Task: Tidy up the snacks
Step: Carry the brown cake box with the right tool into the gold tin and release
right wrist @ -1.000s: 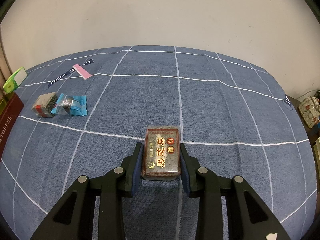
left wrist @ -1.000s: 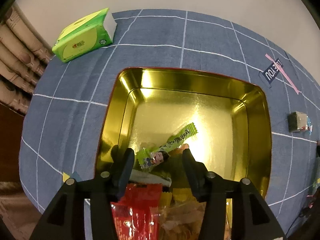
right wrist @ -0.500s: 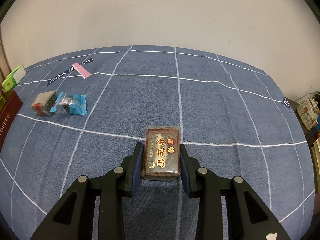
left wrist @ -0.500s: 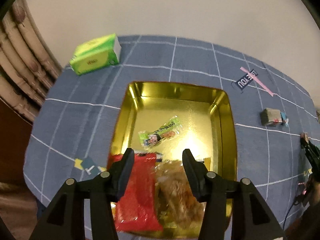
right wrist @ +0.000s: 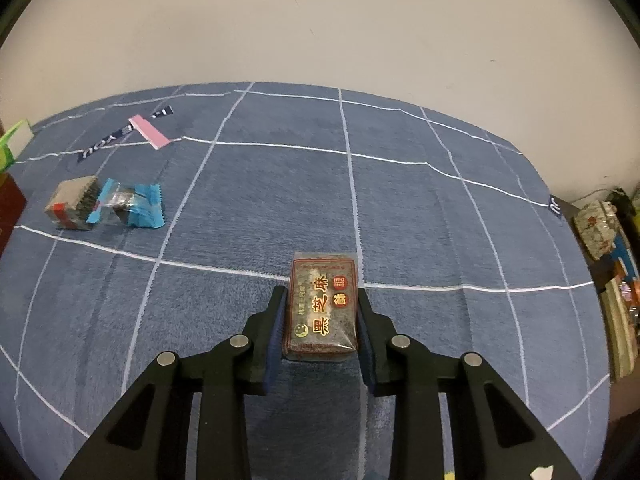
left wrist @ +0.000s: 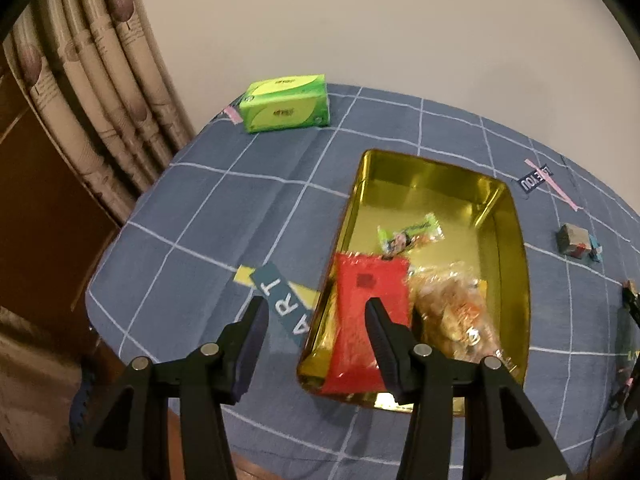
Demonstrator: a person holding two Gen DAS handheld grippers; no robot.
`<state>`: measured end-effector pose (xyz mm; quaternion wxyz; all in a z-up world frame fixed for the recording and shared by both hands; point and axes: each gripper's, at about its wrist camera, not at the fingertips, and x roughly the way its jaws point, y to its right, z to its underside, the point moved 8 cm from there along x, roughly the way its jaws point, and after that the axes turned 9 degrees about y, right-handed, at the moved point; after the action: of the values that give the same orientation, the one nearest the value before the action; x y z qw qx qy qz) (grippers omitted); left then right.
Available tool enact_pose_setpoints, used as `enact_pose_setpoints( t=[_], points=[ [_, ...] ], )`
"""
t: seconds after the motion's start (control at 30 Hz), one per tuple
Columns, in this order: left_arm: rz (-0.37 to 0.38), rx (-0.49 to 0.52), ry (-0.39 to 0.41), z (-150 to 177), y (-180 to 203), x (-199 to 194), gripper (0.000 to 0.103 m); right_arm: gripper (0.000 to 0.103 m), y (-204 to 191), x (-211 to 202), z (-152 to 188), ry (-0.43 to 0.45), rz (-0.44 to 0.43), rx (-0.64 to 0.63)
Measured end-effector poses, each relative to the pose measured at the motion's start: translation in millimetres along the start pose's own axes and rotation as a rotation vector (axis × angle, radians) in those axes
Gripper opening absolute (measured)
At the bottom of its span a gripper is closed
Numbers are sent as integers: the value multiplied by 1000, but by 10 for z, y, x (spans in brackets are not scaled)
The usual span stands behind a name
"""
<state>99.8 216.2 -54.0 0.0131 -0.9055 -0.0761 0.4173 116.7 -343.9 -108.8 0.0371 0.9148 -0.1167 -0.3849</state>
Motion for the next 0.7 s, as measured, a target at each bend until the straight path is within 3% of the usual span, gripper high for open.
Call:
enact_pose_setpoints(
  t=[0.17, 0.3, 0.47, 0.7],
  points=[
    [-15, -19, 15, 91, -51, -46, 51, 28, -40, -54, -13, -23, 50, 6],
    [-17, -42, 24, 134, -102, -92, 51, 28, -188, -208, -82, -11, 36, 14],
    [-31, -65, 36, 147, -197, -149, 51, 28, -574, -514, -204, 8, -66, 30],
    [-46, -106, 48, 189, -327, -218, 51, 28, -1563, -990, -337, 30, -254, -48]
  ],
)
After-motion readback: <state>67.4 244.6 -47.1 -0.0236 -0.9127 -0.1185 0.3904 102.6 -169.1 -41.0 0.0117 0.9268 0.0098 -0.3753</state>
